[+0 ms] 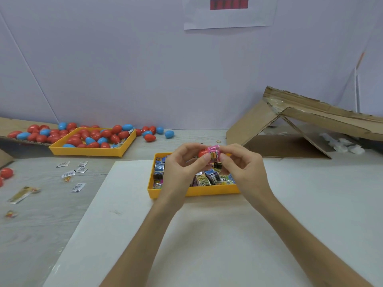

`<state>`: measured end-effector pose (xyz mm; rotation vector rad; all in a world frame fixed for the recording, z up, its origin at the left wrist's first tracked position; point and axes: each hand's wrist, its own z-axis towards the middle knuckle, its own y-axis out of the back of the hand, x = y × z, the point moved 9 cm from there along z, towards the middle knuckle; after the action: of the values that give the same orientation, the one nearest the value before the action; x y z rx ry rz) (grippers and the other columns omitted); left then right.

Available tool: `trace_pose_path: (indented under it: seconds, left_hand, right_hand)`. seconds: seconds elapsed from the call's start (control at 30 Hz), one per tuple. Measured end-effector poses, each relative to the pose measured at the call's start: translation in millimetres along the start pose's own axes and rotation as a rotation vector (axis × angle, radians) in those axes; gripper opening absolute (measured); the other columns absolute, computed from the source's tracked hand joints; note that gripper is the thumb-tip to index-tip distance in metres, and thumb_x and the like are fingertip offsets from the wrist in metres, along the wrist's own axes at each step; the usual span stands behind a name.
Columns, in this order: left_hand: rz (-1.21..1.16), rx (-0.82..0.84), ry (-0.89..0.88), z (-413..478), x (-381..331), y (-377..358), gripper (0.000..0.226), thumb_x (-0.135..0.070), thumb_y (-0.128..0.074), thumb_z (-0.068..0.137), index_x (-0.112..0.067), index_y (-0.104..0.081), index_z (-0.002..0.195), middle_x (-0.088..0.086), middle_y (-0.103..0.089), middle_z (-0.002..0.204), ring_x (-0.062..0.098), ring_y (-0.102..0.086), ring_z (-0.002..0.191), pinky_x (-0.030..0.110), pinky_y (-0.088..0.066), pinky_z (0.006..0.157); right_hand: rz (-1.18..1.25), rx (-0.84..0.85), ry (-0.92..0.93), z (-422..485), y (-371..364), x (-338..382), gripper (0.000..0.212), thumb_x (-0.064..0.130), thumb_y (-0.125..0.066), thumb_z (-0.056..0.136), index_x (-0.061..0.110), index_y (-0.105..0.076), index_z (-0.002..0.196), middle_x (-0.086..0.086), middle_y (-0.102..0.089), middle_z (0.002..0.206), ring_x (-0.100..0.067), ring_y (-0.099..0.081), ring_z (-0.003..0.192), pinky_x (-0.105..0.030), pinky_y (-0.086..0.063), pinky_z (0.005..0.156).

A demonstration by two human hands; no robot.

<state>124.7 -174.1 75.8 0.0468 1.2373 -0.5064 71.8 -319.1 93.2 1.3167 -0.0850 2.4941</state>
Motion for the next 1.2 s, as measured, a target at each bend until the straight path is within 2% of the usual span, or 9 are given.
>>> trace_pose_path:
  seconds: [0.23, 0.37, 0.47, 0.57, 0.63, 0.73, 1.0, 1.13, 1.2]
  left_hand:
    - [0.119, -0.014, -0.069, -1.2, -7.2, -0.9, 0.031, -0.031, -0.077, 0.077, -0.020, -0.070, 0.105, -0.001, -0.078, 0.098, 0.017, -0.075, 0.092, 0.023, -0.058, 0.074]
    - [0.187, -0.020, -0.149, -3.3, -14.1, -1.6, 0.026, -0.029, -0.079, 0.076, -0.022, -0.071, 0.100, -0.002, -0.077, 0.095, 0.016, -0.075, 0.089, 0.023, -0.059, 0.075]
    - [0.228, -0.028, -0.205, -4.9, -19.8, -3.0, 0.025, -0.029, -0.079, 0.076, -0.025, -0.071, 0.099, -0.009, -0.077, 0.094, 0.011, -0.075, 0.089, 0.019, -0.057, 0.075]
    - [0.235, -0.029, -0.239, -6.6, -23.3, -5.1, 0.025, -0.028, -0.080, 0.075, -0.026, -0.071, 0.099, -0.011, -0.077, 0.094, 0.008, -0.075, 0.088, 0.017, -0.057, 0.075]
    - [0.231, -0.029, -0.249, -7.2, -23.5, -5.5, 0.025, -0.027, -0.080, 0.076, -0.025, -0.071, 0.099, -0.008, -0.078, 0.094, 0.011, -0.075, 0.089, 0.019, -0.058, 0.076]
    - [0.230, -0.033, -0.255, -7.6, -23.5, -5.3, 0.023, -0.025, -0.080, 0.077, -0.025, -0.072, 0.099, -0.007, -0.078, 0.094, 0.013, -0.075, 0.089, 0.020, -0.058, 0.077]
    - [0.236, -0.046, -0.267, -7.7, -24.8, -4.4, 0.022, -0.023, -0.080, 0.077, -0.027, -0.072, 0.097, -0.011, -0.077, 0.090, 0.008, -0.075, 0.085, 0.016, -0.056, 0.074]
    - [0.258, -0.044, -0.263, -7.6, -24.1, -4.3, 0.023, -0.020, -0.080, 0.078, -0.027, -0.071, 0.098, -0.014, -0.076, 0.088, 0.006, -0.074, 0.083, 0.015, -0.056, 0.074]
    - [0.267, -0.048, -0.261, -7.0, -23.1, -2.7, 0.023, -0.020, -0.081, 0.078, -0.027, -0.071, 0.098, -0.015, -0.076, 0.088, 0.007, -0.074, 0.083, 0.015, -0.056, 0.073]
  right_hand:
    - [0.105, -0.007, -0.053, 0.7, 1.0, -1.4, 0.029, 0.005, -0.058, 0.092, 0.026, -0.077, 0.099, 0.009, -0.071, 0.093, -0.005, -0.063, 0.068, -0.017, -0.049, 0.062]
    - [0.195, 0.013, -0.195, 1.2, -0.1, -15.6, 0.022, 0.007, -0.059, 0.095, 0.016, -0.078, 0.101, 0.002, -0.071, 0.093, -0.009, -0.061, 0.071, -0.021, -0.047, 0.062]
    - [0.266, 0.023, -0.291, -0.4, -2.6, -23.3, 0.020, 0.010, -0.061, 0.096, 0.018, -0.079, 0.101, 0.003, -0.071, 0.089, -0.009, -0.062, 0.077, -0.022, -0.049, 0.064]
    - [0.407, 0.020, -0.418, -5.0, -9.5, -30.1, 0.017, 0.019, -0.068, 0.087, 0.019, -0.080, 0.099, 0.002, -0.071, 0.084, -0.008, -0.062, 0.075, -0.020, -0.050, 0.063]
    - [0.491, 0.018, -0.497, -8.2, -14.2, -34.5, 0.026, 0.025, -0.071, 0.079, 0.017, -0.079, 0.103, 0.001, -0.070, 0.086, -0.009, -0.063, 0.075, -0.019, -0.050, 0.062]
    - [0.578, 0.031, -0.584, -12.1, -20.6, -38.7, 0.035, 0.026, -0.070, 0.078, 0.013, -0.074, 0.111, 0.001, -0.069, 0.089, -0.010, -0.063, 0.078, -0.022, -0.049, 0.065]
    - [0.728, 0.073, -0.632, -17.3, -31.7, -38.0, 0.016, 0.028, -0.064, 0.087, 0.024, -0.079, 0.091, 0.004, -0.070, 0.094, -0.012, -0.061, 0.084, -0.023, -0.052, 0.070]
    - [0.711, 0.080, -0.621, -17.3, -31.5, -39.8, 0.017, 0.029, -0.067, 0.085, 0.022, -0.077, 0.097, 0.000, -0.068, 0.101, -0.015, -0.058, 0.089, -0.028, -0.046, 0.078]
    - [0.672, 0.085, -0.601, -16.5, -30.5, -40.4, 0.018, 0.028, -0.071, 0.084, 0.023, -0.078, 0.100, 0.001, -0.069, 0.097, -0.013, -0.059, 0.084, -0.026, -0.048, 0.074]
